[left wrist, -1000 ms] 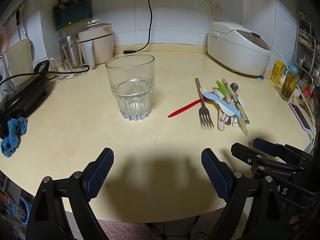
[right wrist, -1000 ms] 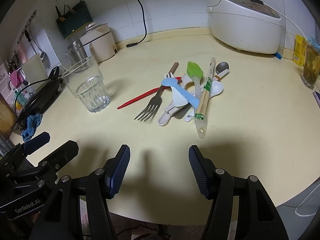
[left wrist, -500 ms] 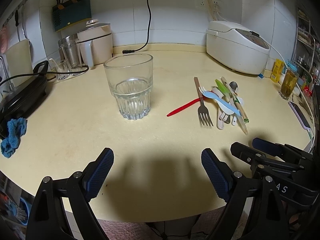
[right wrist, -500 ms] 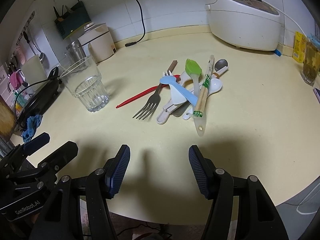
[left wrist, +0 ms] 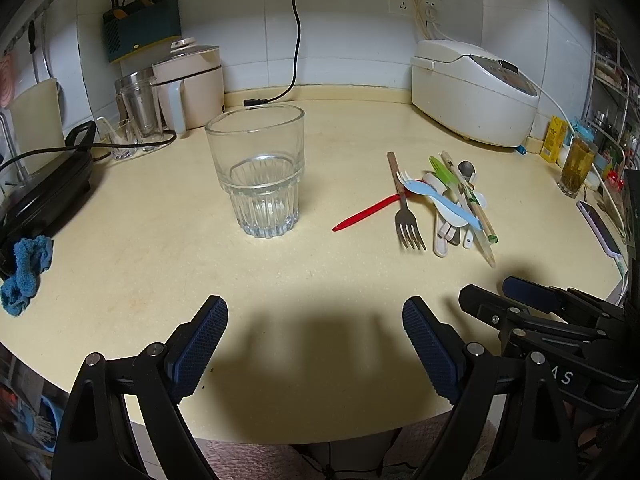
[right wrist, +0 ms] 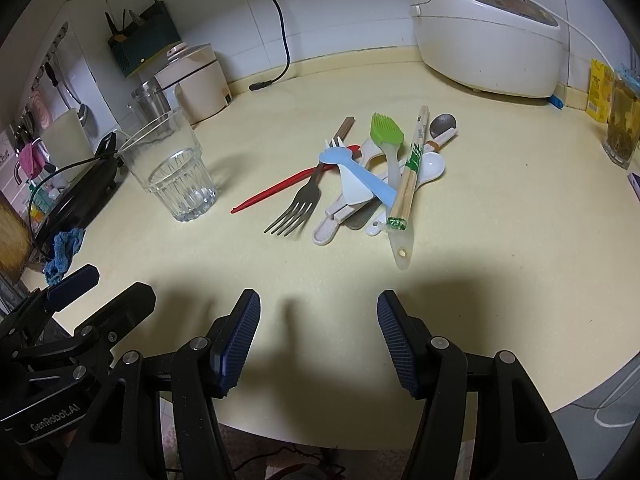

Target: Organize utensils

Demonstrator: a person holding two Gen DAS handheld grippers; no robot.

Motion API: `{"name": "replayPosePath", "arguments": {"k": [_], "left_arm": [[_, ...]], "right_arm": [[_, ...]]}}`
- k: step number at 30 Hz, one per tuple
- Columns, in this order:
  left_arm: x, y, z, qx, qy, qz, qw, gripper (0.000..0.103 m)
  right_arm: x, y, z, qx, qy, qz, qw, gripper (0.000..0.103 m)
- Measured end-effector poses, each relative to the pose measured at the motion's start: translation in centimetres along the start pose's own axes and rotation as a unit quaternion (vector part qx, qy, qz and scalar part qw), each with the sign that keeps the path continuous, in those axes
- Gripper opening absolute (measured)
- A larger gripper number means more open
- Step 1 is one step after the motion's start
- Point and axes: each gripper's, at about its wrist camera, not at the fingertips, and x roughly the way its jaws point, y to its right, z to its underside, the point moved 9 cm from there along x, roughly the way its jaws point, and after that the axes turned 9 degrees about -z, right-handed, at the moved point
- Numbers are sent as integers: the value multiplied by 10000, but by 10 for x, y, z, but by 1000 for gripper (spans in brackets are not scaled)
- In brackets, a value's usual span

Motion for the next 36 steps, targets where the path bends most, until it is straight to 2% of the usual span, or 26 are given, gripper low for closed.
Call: {"name": "replayPosePath", "arguments": {"k": [12,16,18,20,23,24,25,30,33,36], "left_arm": [[1,2,2,9,-13,14,10000,92],[4,-3,0,-157,-74,268,9995,92],[9,-8,-2,-371,-208,664,9969,92],[12,-14,-7,-712,-331,1279,9887,92],[17,-30,-22,-1374,-321,2551,9566,92],[21,-37,-27,-1448,-300,2723,9508,92],[26,-43,-32,-1456,-270,2737,9503,92],[42,-56,-63,-745,12,2850,9556,92],[51,-54,-77,26,164,2632,9646,92],[60,-51,-83,950,546,2400,9646,92]], "right_arm": [[1,1,1,12,-15,-3,10000,62],[1,1,1,12,-17,1,10000,62],[2,2,1,19,-27,2,10000,62],[3,3,2,19,-38,2,10000,62],[4,3,3,17,-51,-1,10000,62],[4,3,3,20,-53,2,10000,62],[5,3,4,22,-59,3,10000,62],[5,7,1,53,-73,33,10000,62],[4,10,-3,14,-10,120,9999,62],[4,12,-7,27,10,148,9999,62]]}}
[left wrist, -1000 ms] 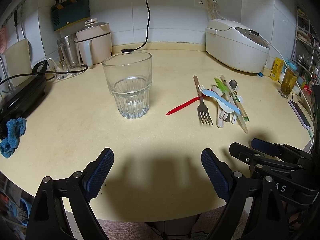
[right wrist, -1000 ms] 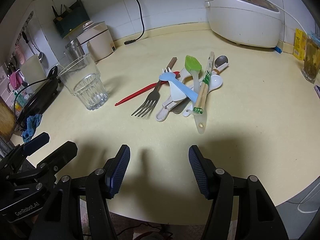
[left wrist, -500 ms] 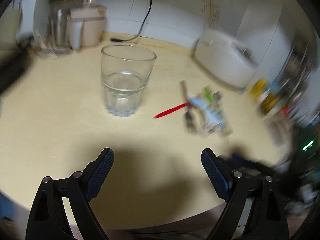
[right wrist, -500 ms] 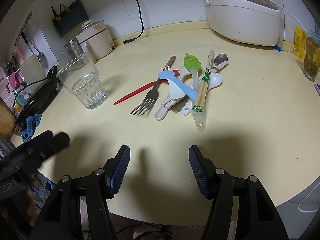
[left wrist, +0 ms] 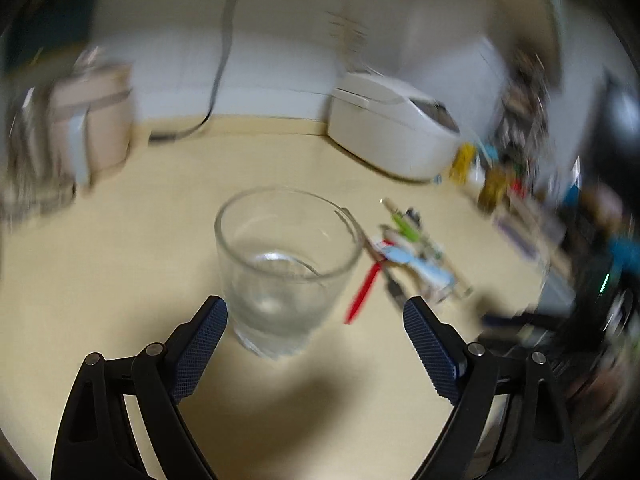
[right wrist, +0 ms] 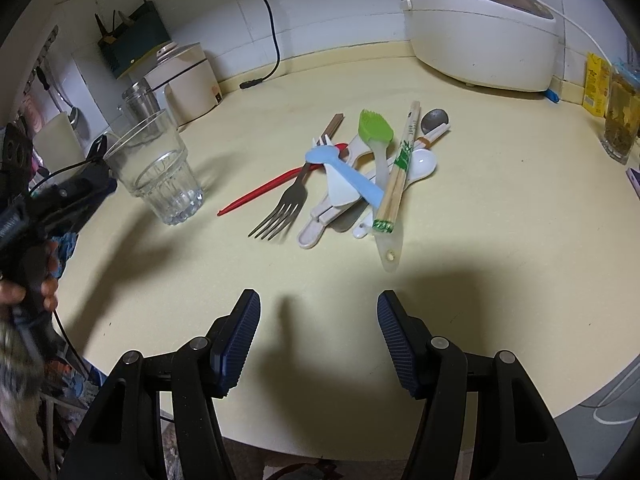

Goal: Organize utensils
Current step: 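Grasp the clear glass cup with the left tool and lift it, then hold the glass cup up with the left tool while the right tool reaches the utensil pile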

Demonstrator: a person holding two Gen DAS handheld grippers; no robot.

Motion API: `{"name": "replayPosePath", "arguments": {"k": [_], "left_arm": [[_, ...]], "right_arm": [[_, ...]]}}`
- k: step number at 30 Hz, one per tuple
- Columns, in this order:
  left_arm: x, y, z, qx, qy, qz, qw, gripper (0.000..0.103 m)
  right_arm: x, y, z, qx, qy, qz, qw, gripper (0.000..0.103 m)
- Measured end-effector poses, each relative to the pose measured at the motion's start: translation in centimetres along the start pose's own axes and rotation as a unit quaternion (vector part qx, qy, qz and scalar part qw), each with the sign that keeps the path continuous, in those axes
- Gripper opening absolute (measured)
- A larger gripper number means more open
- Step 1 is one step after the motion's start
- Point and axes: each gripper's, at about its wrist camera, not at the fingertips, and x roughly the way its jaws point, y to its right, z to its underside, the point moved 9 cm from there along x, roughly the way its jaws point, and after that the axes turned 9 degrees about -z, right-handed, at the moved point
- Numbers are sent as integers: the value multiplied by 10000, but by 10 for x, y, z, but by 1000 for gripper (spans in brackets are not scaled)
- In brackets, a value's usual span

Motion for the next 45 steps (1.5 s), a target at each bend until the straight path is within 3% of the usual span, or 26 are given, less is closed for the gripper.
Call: {"name": "replayPosePath", "arguments": {"k": [3,8,12,18,29,36,40,45], "left_arm": [[17,-1,7,788,-79,-40,9968,92],[44,-5,17,1313,-324,-23,9908,92],[64,-10,19,1185,-498,418,9908,88],[66,-7,6,905,-389,841,9916,83],[51,44,16,1203,-391,1321,9831,82],[56,46,18,821,-538,1292,9867,81],[56,46,17,675,-556,1193,9890,81],[57,48,19,777,-594,1051,9896,80]], "right_arm": [[0,2,-3,6,-11,29,10000,62],[0,5,-7,19,-26,66,10000,62],[-1,8,-10,34,-7,102,9999,62],[-3,18,-14,136,18,183,9997,62],[0,15,-15,100,22,72,9999,62],[-9,17,-18,-44,193,101,9998,61],[-14,38,-19,272,163,273,9991,59],[-18,70,-42,897,68,-209,9957,56]]}}
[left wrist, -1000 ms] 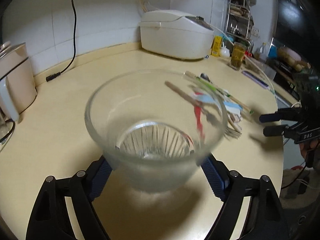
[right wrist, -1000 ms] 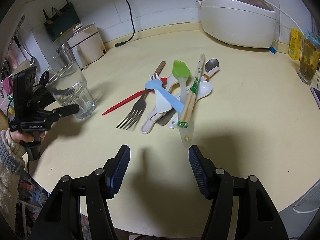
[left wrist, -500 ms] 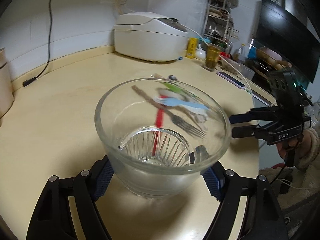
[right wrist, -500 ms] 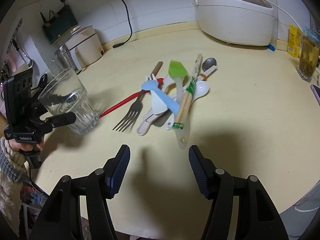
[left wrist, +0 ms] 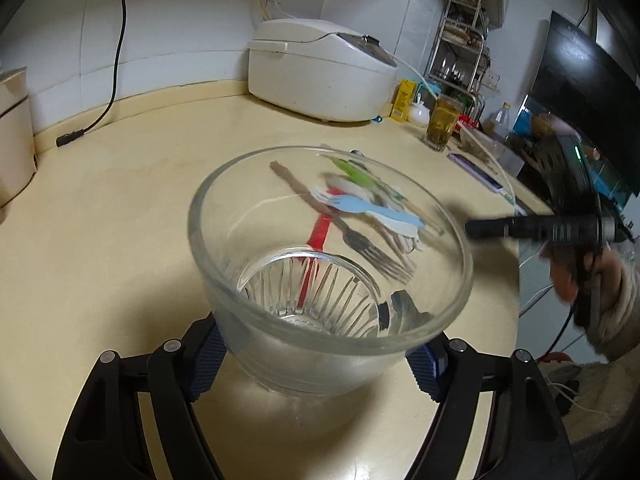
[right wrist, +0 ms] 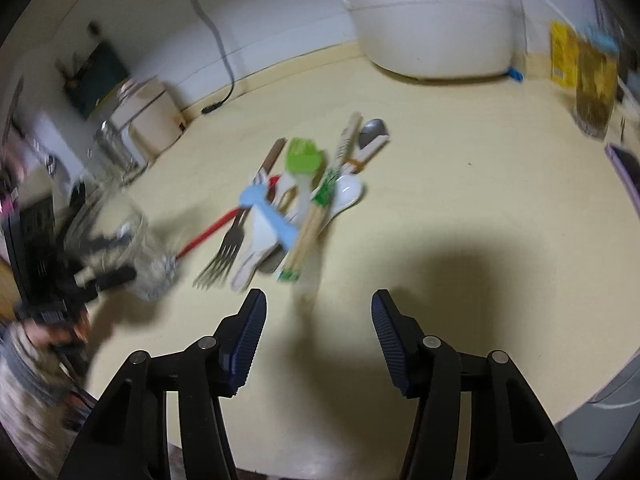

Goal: Organize utensils
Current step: 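Hold the glass cup up with the left tool while the right tool reaches the utensil pile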

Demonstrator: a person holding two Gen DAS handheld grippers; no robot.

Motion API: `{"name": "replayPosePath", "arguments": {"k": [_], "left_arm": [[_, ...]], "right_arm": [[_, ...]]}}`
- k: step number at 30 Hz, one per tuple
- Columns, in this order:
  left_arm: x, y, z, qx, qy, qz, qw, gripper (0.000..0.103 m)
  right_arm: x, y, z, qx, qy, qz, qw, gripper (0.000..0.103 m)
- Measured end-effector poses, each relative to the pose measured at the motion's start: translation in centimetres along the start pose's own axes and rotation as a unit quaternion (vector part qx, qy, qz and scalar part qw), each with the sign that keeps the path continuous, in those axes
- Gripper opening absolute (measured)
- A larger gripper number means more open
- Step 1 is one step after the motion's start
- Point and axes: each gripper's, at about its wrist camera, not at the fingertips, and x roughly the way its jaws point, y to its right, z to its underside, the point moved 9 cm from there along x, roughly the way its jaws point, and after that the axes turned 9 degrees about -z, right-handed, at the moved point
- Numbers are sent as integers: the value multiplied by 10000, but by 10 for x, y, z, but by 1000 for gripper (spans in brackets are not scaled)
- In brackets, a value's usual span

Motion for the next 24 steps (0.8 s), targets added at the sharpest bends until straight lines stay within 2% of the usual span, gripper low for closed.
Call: {"name": "replayPosePath", "arguments": {"k": [2,4,6,9,11,15,17,21,24], "left_arm": [[3,0,2,61,-59,-114,9999,80],[4,1,3,102,-58,-211,9997,80],[4,0,2,66,-36,-201,9998,80],[4,-4,2,-83,-9,-162,9998,79],[5,-5,1,-168,-5,-187,9997,79],[4,-7,0,-250,-1,-156,9996,79],[4,-9,0,-290,1,-144,9995,79],[4,-10,-1,-327,-1,-162,9993,79],[4,-9,-2,-305,-8,-176,9994,79]], "right_arm": [[1,9,-21,126,-9,-162,9998,56],[4,16,-40,119,-29,-5,9999,55],[11,18,-58,62,-62,-65,9999,55],[33,20,-75,82,-377,-176,9991,54],[47,23,-88,68,-525,-29,9986,47],[72,22,-116,73,-551,64,9984,37],[86,19,-129,-72,-650,289,9974,36],[107,28,-143,-208,-905,1058,9900,36],[118,32,-146,-262,-1049,1236,9864,36]]}}
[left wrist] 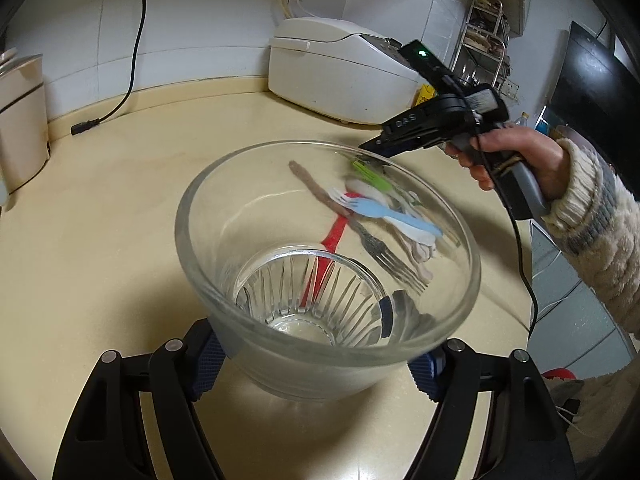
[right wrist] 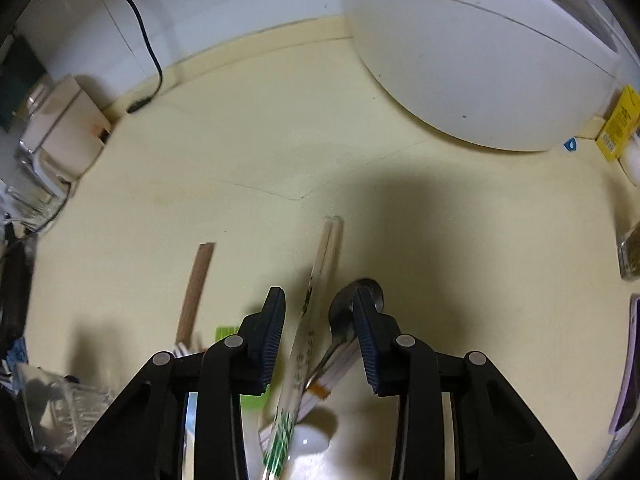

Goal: Organize utensils
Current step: 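Hold the glass cup up with the left tool while the right tool reaches the utensil pile, then close the right tool on a wooden chopstick with green print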

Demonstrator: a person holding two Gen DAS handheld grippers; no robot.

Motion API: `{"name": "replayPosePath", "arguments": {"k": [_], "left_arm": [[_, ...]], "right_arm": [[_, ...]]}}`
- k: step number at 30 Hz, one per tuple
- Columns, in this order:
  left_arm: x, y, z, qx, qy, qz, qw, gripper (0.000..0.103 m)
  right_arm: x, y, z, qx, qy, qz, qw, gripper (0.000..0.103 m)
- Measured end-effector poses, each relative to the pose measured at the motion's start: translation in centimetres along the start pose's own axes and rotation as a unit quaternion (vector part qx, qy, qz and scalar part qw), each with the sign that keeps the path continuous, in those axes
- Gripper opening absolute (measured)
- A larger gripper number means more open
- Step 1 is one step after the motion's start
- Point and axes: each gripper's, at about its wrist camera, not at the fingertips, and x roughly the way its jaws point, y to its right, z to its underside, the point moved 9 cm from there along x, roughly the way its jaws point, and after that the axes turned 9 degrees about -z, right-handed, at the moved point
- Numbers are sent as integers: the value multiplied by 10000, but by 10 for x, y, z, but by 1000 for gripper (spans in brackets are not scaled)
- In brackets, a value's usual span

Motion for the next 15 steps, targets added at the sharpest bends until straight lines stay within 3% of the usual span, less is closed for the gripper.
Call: {"name": "replayPosePath", "arguments": {"k": [5,9,13,15], "left_arm": [[-1,0,0,-3,-2,4,10000,79],[0,1,0,62,-11,-86,9999,79],[-1,1,0,43,-15,-95,9999,79],[-1,0,0,20,-16,-97,9999,79]], "right_arm": [[14,-4,-6,-221,-86,240,9994,36],[22,-13,-7,-356,-141,148,9992,33],[27,-19,-3,-678,-161,196,9974,16],[26,-21,0,-738,-151,121,9971,14]]}}
